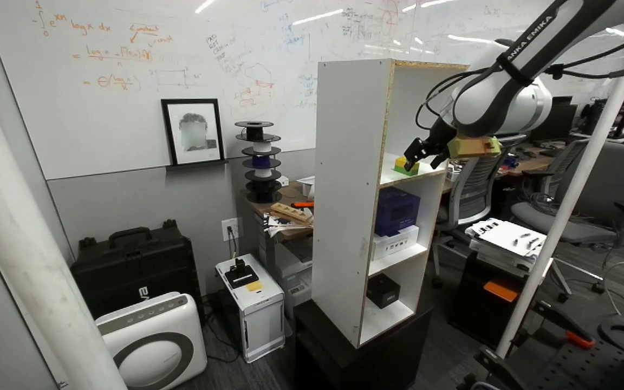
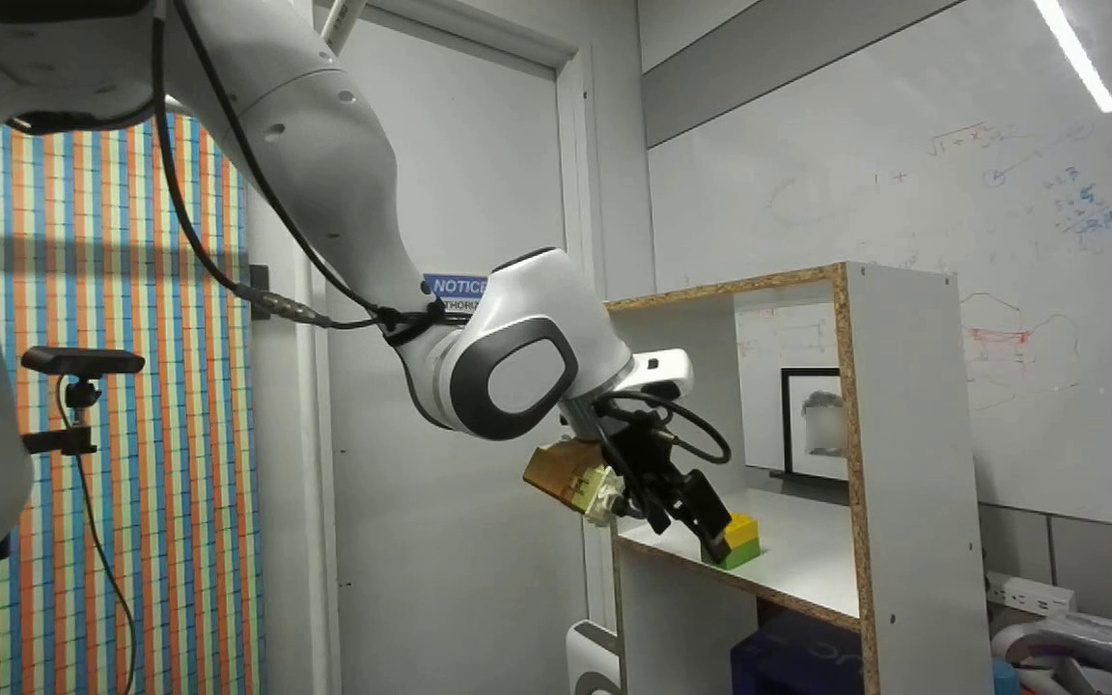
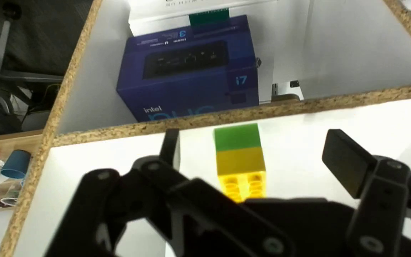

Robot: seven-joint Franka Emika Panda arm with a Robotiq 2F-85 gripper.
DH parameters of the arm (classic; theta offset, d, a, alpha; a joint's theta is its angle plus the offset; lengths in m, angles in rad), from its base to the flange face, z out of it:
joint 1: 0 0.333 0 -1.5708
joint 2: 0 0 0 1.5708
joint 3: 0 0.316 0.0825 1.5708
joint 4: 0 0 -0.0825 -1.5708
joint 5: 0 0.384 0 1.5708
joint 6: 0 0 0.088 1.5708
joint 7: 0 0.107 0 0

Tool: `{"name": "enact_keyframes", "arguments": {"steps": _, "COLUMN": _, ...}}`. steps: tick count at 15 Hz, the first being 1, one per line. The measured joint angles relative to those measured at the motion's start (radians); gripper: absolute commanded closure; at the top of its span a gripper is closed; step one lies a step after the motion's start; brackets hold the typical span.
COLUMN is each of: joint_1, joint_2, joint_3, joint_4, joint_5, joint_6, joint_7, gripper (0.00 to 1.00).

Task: Move the Lego's to the top of the shelves

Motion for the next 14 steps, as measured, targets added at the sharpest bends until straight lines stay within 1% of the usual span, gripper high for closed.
{"name": "enact_keyframes", "arguments": {"steps": 1, "joint_1": 0.0, "joint_2": 0.022, "joint_3": 0.0, "joint_4": 0.02, "joint_5": 0.005, "joint_6": 0.016, "joint_7": 0.001, "gripper": 0.0}}
{"name": "enact_keyframes", "arguments": {"steps": 2, "joint_1": 0.0, "joint_2": 0.043, "joint_3": 0.0, "joint_4": 0.042, "joint_5": 0.009, "joint_6": 0.026, "joint_7": 0.003, "gripper": 0.25}}
{"name": "enact_keyframes", "arguments": {"steps": 3, "joint_1": 0.0, "joint_2": 0.063, "joint_3": 0.0, "joint_4": 0.062, "joint_5": 0.009, "joint_6": 0.036, "joint_7": 0.007, "gripper": 0.26}}
{"name": "enact_keyframes", "arguments": {"steps": 4, "joint_1": 0.0, "joint_2": 0.082, "joint_3": -0.001, "joint_4": 0.08, "joint_5": 0.009, "joint_6": 0.048, "joint_7": 0.013, "gripper": 0.32}}
{"name": "enact_keyframes", "arguments": {"steps": 5, "joint_1": 0.0, "joint_2": 0.099, "joint_3": -0.001, "joint_4": 0.096, "joint_5": 0.011, "joint_6": 0.059, "joint_7": 0.014, "gripper": 0.42}}
{"name": "enact_keyframes", "arguments": {"steps": 7, "joint_1": 0.0, "joint_2": 0.123, "joint_3": -0.001, "joint_4": 0.119, "joint_5": 0.016, "joint_6": 0.075, "joint_7": 0.014, "gripper": 0.58}}
{"name": "enact_keyframes", "arguments": {"steps": 11, "joint_1": 0.0, "joint_2": 0.127, "joint_3": 0.017, "joint_4": 0.128, "joint_5": 0.039, "joint_6": 0.072, "joint_7": 0.014, "gripper": 0.87}}
{"name": "enact_keyframes", "arguments": {"steps": 12, "joint_1": -0.006, "joint_2": 0.122, "joint_3": 0.038, "joint_4": 0.126, "joint_5": 0.063, "joint_6": 0.064, "joint_7": 0.012, "gripper": 0.84}}
{"name": "enact_keyframes", "arguments": {"steps": 14, "joint_1": -0.029, "joint_2": 0.093, "joint_3": 0.106, "joint_4": 0.116, "joint_5": 0.145, "joint_6": 0.009, "joint_7": -0.004, "gripper": 0.84}}
